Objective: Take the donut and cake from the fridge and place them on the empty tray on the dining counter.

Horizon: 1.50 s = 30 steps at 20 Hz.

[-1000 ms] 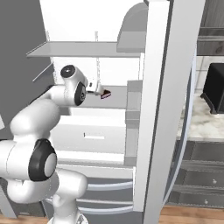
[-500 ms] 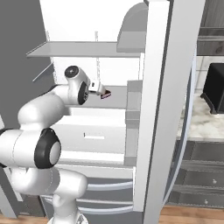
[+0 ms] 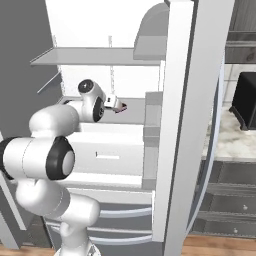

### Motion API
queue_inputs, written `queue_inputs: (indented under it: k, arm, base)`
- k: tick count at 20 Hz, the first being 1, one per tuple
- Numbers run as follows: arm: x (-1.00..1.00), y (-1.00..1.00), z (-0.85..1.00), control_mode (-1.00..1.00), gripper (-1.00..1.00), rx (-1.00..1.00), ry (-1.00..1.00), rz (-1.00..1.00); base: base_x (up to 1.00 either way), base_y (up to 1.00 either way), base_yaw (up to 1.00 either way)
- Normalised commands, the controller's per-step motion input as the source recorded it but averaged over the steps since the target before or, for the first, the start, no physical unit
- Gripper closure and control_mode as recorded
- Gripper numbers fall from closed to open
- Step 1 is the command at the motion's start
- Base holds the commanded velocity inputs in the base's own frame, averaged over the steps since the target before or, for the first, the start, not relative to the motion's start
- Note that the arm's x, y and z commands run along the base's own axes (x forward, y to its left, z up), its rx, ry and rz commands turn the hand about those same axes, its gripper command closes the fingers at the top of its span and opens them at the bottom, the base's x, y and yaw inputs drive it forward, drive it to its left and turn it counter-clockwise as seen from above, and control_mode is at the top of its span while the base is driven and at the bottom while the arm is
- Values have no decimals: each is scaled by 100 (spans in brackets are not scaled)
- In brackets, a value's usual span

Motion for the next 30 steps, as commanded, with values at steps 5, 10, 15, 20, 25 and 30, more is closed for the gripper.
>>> queue_inputs:
  k: [5, 10, 15, 20, 25, 30]
  arm:
    - [31, 0, -14, -100, -100, 1, 0, 0]
    - [24, 0, -10, -100, -100, 1, 0, 0]
    - [25, 0, -6, -100, -100, 0, 0, 0]
    - [28, 0, -8, -100, -100, 0, 0, 0]
    - [27, 0, -12, -100, -100, 0, 0, 0]
    - [29, 0, -10, -100, -100, 0, 0, 0]
  base:
    - [0, 0, 0]
    - [0, 0, 0]
    - [0, 0, 0]
    - [0, 0, 0]
    - [0, 0, 0]
    - [0, 0, 0]
